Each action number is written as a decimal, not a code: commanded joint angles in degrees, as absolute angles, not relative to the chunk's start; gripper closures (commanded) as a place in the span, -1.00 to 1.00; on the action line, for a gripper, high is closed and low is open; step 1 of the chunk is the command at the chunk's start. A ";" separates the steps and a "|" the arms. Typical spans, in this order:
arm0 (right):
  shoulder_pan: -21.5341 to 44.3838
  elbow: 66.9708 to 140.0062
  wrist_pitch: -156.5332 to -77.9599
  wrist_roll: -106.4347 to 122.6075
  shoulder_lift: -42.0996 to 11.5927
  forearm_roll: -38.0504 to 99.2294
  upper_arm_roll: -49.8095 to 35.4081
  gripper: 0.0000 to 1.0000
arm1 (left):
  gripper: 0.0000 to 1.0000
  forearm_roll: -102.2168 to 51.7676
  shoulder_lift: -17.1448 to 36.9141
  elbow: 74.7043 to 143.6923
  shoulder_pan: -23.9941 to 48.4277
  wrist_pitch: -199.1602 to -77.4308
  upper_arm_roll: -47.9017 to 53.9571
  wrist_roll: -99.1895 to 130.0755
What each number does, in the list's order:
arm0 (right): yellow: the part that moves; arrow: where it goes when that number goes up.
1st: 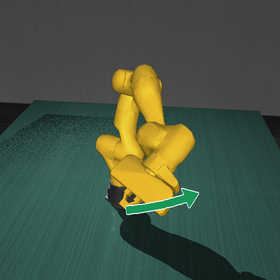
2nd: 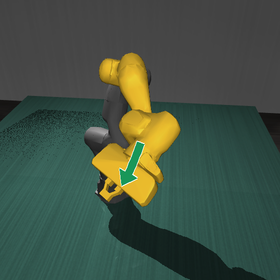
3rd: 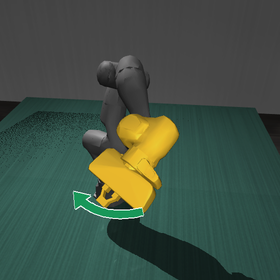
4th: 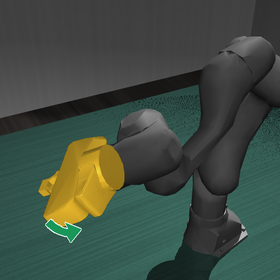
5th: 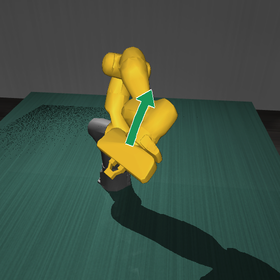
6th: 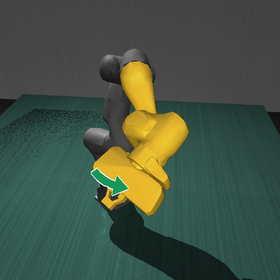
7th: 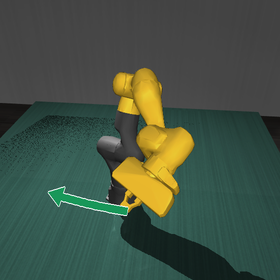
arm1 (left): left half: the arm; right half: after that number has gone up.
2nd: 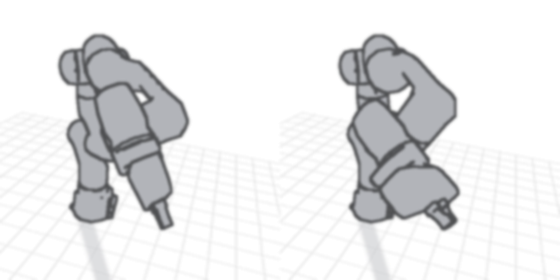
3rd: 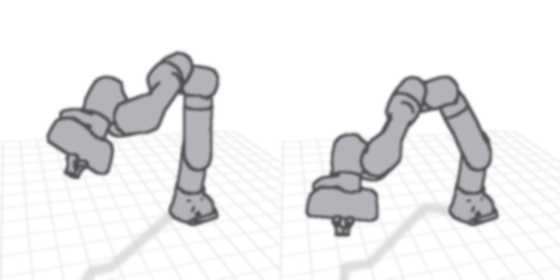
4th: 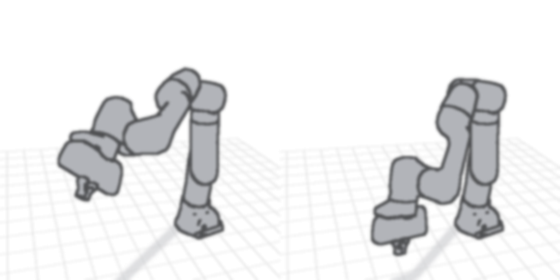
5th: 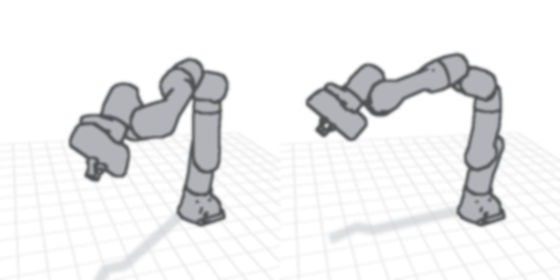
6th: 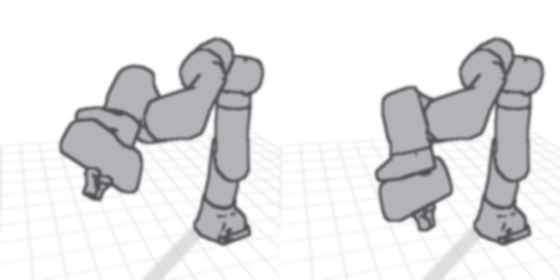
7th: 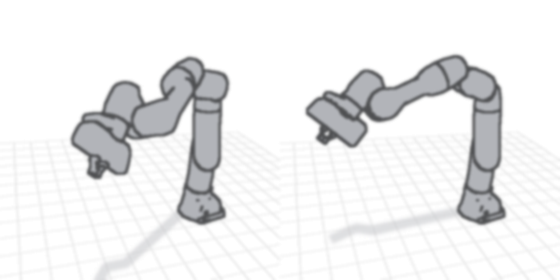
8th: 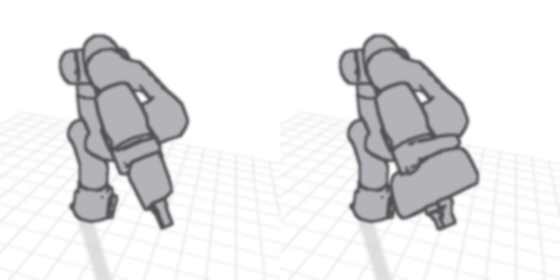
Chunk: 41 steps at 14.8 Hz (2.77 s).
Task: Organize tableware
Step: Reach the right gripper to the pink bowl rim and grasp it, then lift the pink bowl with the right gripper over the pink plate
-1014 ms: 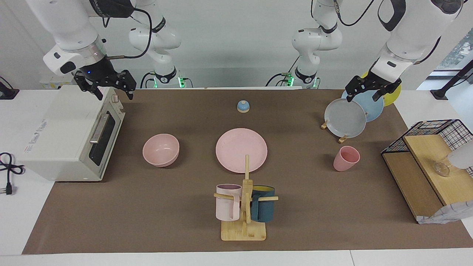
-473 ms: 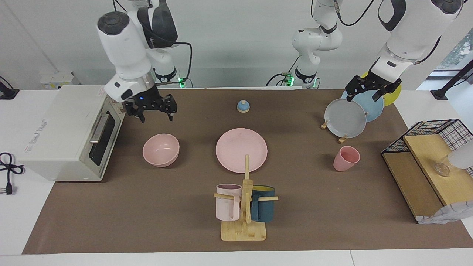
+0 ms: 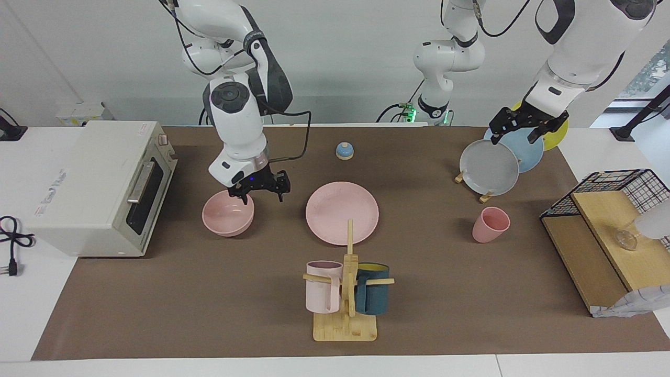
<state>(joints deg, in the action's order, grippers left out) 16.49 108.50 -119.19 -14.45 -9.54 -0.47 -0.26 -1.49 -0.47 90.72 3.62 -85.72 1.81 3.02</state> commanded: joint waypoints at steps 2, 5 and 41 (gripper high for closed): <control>15.03 118.99 -123.04 -13.71 -3.69 -1.76 -0.62 -1.00 | -1.00 -0.44 -0.97 90.62 3.96 -85.08 1.49 3.43; 13.62 122.16 -126.38 -13.71 -3.51 -1.76 -0.62 -0.90 | -1.00 -0.44 -0.97 90.61 3.96 -85.08 1.49 3.43; 41.48 60.28 -98.51 -45.60 -39.11 -4.75 -1.67 1.00 | -1.00 -0.44 -0.97 90.62 3.96 -85.08 1.49 3.43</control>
